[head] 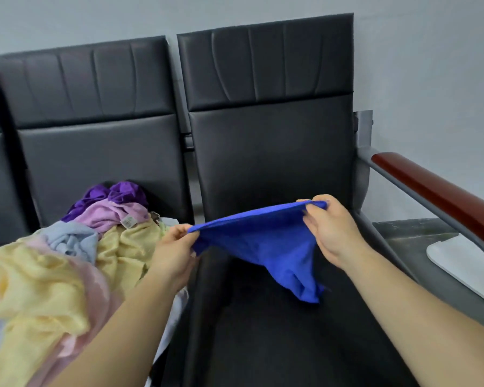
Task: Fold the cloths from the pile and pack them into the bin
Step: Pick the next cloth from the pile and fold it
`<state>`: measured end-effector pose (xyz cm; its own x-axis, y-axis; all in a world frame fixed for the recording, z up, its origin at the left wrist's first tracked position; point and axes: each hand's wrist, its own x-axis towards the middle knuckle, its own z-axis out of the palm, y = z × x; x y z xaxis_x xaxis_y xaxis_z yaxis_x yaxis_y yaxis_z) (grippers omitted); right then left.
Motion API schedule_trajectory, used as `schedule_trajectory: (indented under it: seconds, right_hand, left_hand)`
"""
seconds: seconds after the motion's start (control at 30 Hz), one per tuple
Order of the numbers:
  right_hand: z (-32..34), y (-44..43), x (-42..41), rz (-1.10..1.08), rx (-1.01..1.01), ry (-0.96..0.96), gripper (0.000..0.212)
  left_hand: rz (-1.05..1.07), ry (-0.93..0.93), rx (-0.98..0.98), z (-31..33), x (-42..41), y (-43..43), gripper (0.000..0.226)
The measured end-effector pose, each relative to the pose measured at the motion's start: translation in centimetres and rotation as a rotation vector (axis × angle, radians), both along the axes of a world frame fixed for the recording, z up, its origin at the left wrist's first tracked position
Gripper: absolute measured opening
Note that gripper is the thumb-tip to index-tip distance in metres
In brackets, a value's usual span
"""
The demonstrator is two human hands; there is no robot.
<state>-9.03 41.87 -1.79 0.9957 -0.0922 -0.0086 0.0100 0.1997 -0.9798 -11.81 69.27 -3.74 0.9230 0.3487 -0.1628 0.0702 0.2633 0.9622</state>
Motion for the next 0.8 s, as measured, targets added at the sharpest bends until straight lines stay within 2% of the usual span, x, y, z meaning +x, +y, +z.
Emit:
schedule_trajectory:
  seconds: [0.07,0.2,0.27,0.37,0.47,0.57,0.67,0.73,0.8]
  right_hand:
    - [2.0,-0.4,0.1,-0.052,0.02,-0.121,0.02]
    - [4.1,-2.1,-0.6,-0.098,0.073,-0.22,0.024]
    - [3.1,-3.2,-1.1,-0.126,-0.17,-0.193,0.025]
    - [1.5,-4.6,-2.2,-0.107,-0.693,-0.072,0.012]
    - [0.1,-5.2,-2.7,-0.077,-0.846,-0.015,0.008]
    - [-1.2,-5.7,-2.7,0.121,-0.919,0.185,0.006]
    - [-2.0,-5.8,-3.3,0.318,-0.967,0.434,0.009]
    - [-2.3,-5.8,-3.6,0.365,-1.0,0.493,0.009]
    - [-2.5,-5.6,-3.7,0.365,-1.012,0.517,0.009]
  left_hand:
    - [0.049,-0.181,0.078,2.0,0.2,-0.1,0.026]
    - [0.029,-0.359,0.442,4.4,-0.6,0.2,0.022]
    - [0.004,-0.391,0.605,4.5,-1.4,0.5,0.019]
    - [-0.102,-0.34,0.891,3.0,-2.1,1.8,0.022]
    - [-0.319,-0.193,1.111,1.4,-2.6,3.4,0.016]
    - [-0.585,0.089,1.128,0.9,-3.5,3.9,0.013]
    - [-0.834,0.372,1.018,0.5,-4.5,4.3,0.033]
    - [-0.867,0.478,0.916,-0.2,-5.0,4.1,0.036]
    - [-0.791,0.499,0.815,-1.1,-4.9,3.7,0.015]
